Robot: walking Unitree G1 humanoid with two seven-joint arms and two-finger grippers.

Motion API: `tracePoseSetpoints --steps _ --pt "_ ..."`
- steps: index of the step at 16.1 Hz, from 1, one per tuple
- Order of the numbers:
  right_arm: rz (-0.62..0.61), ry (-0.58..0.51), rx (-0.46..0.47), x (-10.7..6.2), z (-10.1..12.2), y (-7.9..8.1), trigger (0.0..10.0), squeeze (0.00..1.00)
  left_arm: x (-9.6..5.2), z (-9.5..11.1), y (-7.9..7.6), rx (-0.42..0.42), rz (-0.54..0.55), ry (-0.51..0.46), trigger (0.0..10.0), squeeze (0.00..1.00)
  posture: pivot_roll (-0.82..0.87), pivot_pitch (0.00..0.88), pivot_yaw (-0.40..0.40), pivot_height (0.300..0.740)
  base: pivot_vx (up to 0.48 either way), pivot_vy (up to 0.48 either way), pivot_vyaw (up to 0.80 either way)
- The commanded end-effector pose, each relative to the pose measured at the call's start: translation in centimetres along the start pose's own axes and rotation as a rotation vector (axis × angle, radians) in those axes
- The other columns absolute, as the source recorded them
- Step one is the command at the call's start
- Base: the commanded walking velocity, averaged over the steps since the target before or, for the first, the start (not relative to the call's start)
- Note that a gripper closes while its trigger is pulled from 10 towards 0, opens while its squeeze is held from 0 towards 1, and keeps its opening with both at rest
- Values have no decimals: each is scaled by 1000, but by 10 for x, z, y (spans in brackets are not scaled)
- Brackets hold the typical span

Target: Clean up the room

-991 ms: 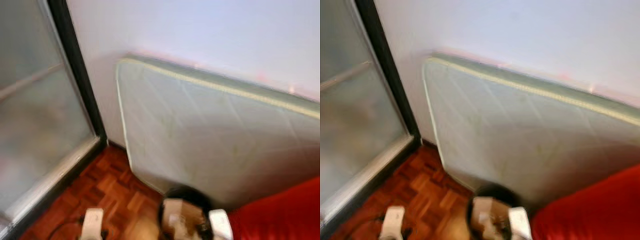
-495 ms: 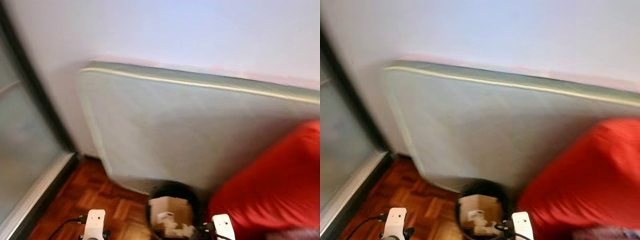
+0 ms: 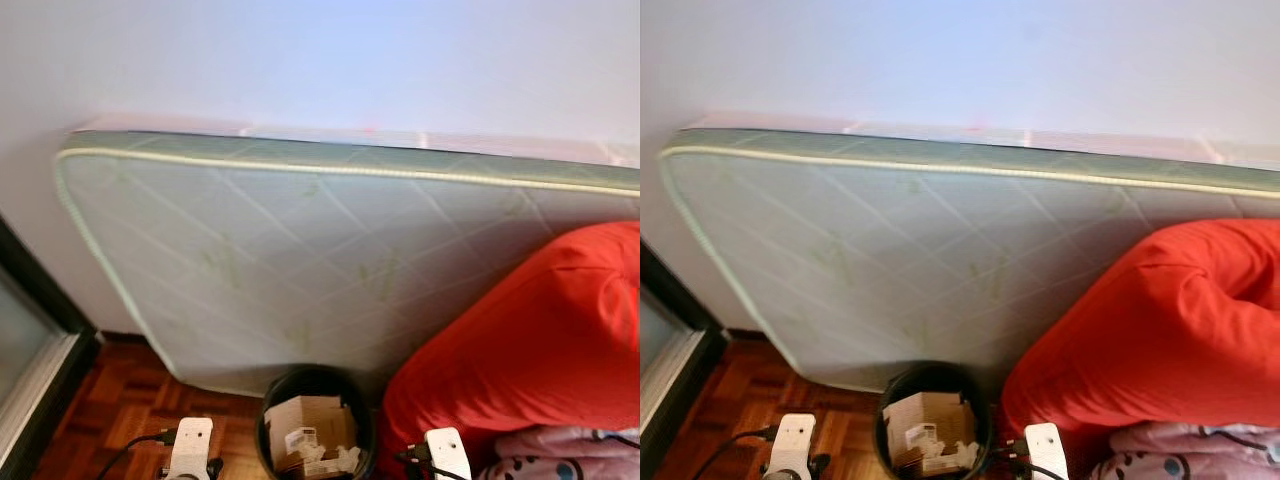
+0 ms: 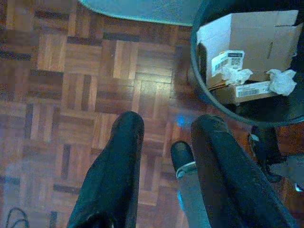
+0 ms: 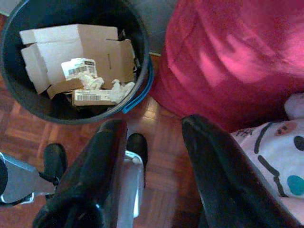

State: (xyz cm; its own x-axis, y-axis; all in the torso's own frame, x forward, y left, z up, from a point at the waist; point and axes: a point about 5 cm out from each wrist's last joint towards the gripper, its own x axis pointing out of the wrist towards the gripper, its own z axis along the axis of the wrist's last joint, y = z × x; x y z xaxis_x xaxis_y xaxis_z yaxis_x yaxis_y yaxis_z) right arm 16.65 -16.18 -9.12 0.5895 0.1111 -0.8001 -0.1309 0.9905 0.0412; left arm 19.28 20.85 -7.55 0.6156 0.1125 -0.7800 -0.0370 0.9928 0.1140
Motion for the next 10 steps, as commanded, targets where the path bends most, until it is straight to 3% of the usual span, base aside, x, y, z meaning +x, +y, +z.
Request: tracePoseSetpoints --steps 1,10 --pt "-7 16 14 -1 -3 -1 10000 0 0 -2 0 11 -5 5 10000 0 -30 0 -20 740 0 0 -788" --pt "-7 19 12 -1 -3 -1 10000 0 0 -1 0 15 -6 3 10000 0 -29 0 -21 740 0 0 -781"
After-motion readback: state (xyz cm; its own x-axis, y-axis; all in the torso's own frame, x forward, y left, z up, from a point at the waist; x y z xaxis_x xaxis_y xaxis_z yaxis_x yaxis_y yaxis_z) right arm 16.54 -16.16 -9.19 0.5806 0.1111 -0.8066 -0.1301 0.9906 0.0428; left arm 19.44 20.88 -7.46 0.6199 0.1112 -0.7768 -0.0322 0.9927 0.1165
